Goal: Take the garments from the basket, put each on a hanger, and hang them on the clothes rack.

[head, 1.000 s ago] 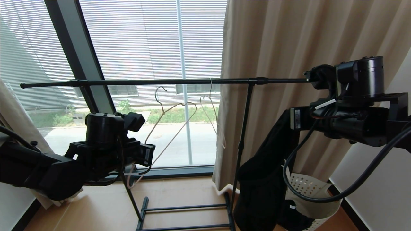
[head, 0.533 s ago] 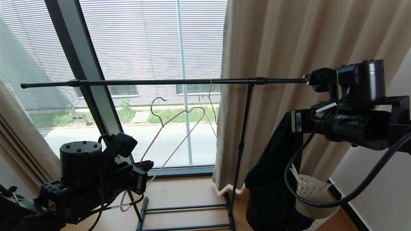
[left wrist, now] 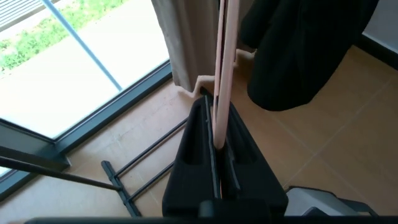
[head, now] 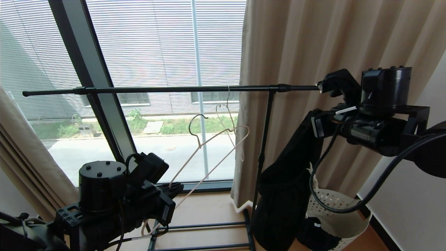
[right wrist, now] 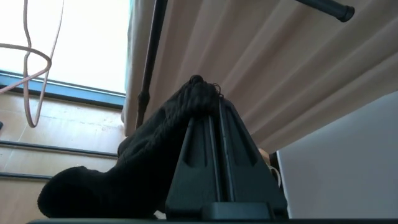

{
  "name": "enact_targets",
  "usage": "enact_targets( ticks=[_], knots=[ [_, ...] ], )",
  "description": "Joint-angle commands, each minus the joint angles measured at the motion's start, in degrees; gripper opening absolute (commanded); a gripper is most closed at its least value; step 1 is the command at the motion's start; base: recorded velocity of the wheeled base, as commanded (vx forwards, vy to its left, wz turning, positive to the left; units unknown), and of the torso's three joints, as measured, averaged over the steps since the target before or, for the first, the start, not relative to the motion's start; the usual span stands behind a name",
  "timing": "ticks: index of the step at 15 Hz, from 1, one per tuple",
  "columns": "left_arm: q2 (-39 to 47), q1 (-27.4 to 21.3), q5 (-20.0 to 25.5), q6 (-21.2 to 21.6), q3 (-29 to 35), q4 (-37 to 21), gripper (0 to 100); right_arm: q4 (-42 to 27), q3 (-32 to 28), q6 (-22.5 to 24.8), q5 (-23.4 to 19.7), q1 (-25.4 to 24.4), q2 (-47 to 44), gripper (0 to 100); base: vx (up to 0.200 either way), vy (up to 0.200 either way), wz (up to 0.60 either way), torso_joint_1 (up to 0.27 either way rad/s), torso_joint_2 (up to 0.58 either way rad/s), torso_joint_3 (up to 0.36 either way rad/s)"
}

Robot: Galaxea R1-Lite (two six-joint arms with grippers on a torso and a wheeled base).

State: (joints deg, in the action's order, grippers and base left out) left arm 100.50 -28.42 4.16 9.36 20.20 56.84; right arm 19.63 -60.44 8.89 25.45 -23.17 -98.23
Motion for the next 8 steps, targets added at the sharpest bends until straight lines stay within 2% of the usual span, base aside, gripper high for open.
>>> enact_targets(
  ticks=[1, 4, 6, 8],
  knots=[
    [0.40, -2.17, -0.03, 0.04, -1.04, 1.16, 0, 4.63, 0.76, 0.25, 2.23, 0.32, -4.86, 0, 0.000, 0.000, 0.00, 0.000, 0.00, 0.000],
    [0.57, -3.75, 0.06, 1.01, -3.24, 4.33, 0, 7.53, 1.11, 1.75, 4.25, 0.23, -6.53, 0, 0.000, 0.000, 0.00, 0.000, 0.00, 0.000],
    [0.66, -4.37, 0.06, 3.47, -4.73, 5.47, 0, 7.53, 1.11, 1.84, 4.52, 0.32, -6.27, 0, 0.000, 0.000, 0.00, 0.000, 0.00, 0.000],
    [0.66, -5.07, 0.15, 4.08, -5.61, 6.70, 0, 7.62, 1.20, 1.75, 4.52, 0.41, -6.01, 0, 0.000, 0.000, 0.00, 0.000, 0.00, 0.000]
  ],
)
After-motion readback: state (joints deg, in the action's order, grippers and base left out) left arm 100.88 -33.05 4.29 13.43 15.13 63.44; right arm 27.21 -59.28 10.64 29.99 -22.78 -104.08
